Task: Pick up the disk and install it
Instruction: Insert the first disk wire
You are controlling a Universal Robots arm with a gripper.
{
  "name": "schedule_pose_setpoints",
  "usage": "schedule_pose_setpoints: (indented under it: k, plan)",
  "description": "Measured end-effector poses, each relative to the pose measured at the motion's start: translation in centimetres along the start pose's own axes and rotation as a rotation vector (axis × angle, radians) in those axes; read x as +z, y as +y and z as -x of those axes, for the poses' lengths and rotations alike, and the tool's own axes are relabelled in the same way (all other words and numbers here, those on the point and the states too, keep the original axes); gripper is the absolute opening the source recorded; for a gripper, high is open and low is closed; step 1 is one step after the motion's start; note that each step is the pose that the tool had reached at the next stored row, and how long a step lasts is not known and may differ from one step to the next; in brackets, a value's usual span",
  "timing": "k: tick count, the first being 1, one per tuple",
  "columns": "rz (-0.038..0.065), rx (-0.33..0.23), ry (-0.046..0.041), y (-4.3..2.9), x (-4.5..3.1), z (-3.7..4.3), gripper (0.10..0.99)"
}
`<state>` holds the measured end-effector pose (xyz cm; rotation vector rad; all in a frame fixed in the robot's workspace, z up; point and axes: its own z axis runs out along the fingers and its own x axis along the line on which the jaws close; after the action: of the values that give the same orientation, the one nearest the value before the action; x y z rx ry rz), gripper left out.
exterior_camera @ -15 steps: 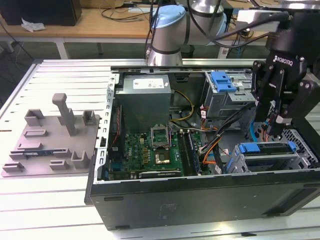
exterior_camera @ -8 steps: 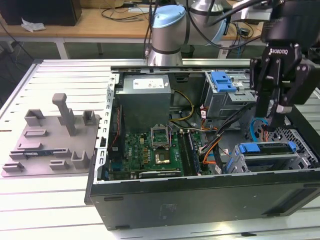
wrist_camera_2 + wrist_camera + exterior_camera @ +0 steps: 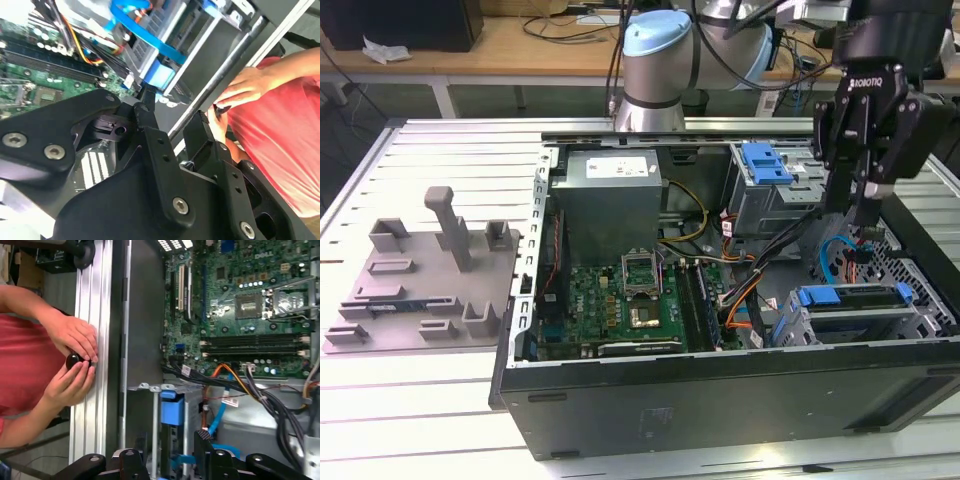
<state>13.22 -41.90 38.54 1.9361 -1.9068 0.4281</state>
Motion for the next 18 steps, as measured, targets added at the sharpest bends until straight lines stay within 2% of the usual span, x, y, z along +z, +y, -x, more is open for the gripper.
schedule_pose_setpoints:
  k: [5,7,13,17,18]
  plan:
    - [0.000,0.000,0.0001,-1.36,-0.76,1.37,0.502]
    - [0.000,0.000,0.0000,-2.39,-1.07,1.91,0.502]
    - [0.004,0.006,0.0000,-4.59,-1.25,2.12,0.502]
    - [0.008,0.005,0.0009,-6.65,-1.38,2.16,0.502]
    - [0.011,0.008,0.0018,-7.35,-1.35,2.17,0.502]
